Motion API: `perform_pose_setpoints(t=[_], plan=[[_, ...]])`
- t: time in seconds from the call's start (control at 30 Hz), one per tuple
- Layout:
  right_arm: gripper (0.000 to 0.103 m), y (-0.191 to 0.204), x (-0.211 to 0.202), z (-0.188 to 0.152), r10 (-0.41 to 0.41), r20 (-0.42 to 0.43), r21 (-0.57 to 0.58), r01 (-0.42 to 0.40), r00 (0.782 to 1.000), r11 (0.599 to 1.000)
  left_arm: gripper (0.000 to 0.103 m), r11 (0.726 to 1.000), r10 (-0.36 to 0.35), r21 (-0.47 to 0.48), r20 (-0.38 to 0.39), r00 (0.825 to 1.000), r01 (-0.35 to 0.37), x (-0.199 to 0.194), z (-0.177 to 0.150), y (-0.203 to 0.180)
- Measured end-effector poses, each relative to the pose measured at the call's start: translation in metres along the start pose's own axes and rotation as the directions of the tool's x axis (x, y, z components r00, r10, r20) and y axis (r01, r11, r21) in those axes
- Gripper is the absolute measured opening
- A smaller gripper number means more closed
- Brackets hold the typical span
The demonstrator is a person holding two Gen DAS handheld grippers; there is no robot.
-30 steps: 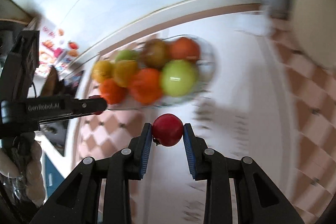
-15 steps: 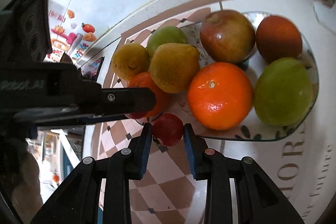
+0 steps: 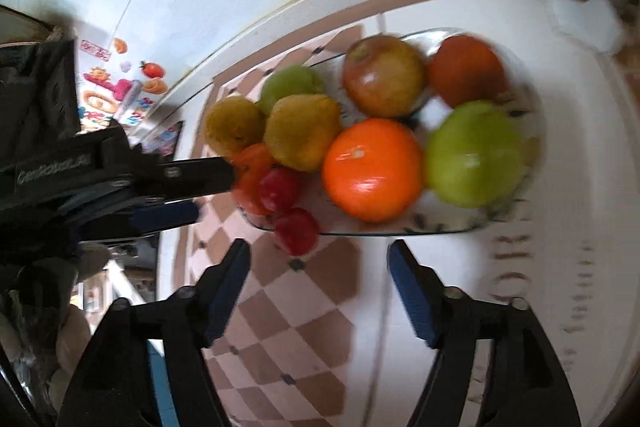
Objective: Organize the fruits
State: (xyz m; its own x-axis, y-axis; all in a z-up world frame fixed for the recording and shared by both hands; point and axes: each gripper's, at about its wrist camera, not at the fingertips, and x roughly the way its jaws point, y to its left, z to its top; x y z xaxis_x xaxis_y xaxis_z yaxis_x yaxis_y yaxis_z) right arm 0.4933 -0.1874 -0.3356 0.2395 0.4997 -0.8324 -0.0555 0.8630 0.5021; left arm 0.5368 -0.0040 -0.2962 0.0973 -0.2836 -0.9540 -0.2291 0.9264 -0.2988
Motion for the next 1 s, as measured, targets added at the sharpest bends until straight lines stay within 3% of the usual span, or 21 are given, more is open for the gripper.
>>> perform_pose_setpoints(t=[0.07,0.23,0.4,0.57,0.7,0.83,1.0], plan=[[0.088,0.000,-0.015,-0.001,-0.073,0.025,-0.015,0.074,0.997,0.997,0.090,0.999,0.031,0.023,0.031,0.999,-0.032,-0.009,-0.007,0.004],[0.090,0.003,-0.043,0.000,-0.248,0.063,-0.055,0.251,0.967,0.966,0.091,0.976,0.178,0.107,0.119,0.977,-0.190,-0.027,-0.030,0.005],[0.092,0.009,-0.066,0.000,-0.309,0.091,-0.079,0.316,0.947,0.946,0.091,0.961,0.219,0.129,0.174,0.960,-0.243,-0.038,-0.048,0.008],[0.092,0.022,-0.103,-0.014,-0.331,0.144,-0.091,0.346,0.932,0.934,0.091,0.963,0.188,0.148,0.231,0.955,-0.225,-0.064,-0.072,0.003],[0.092,0.040,-0.136,-0.035,-0.334,0.201,-0.081,0.356,0.921,0.931,0.091,0.954,0.184,0.174,0.306,0.934,-0.244,-0.092,-0.097,-0.005],[0.093,0.063,-0.173,-0.070,-0.339,0.274,-0.065,0.369,0.900,0.927,0.091,0.947,0.154,0.206,0.381,0.912,-0.246,-0.128,-0.133,-0.004],[0.093,0.089,-0.214,-0.119,-0.336,0.328,-0.038,0.368,0.883,0.929,0.091,0.941,0.115,0.242,0.427,0.897,-0.236,-0.163,-0.179,0.005]])
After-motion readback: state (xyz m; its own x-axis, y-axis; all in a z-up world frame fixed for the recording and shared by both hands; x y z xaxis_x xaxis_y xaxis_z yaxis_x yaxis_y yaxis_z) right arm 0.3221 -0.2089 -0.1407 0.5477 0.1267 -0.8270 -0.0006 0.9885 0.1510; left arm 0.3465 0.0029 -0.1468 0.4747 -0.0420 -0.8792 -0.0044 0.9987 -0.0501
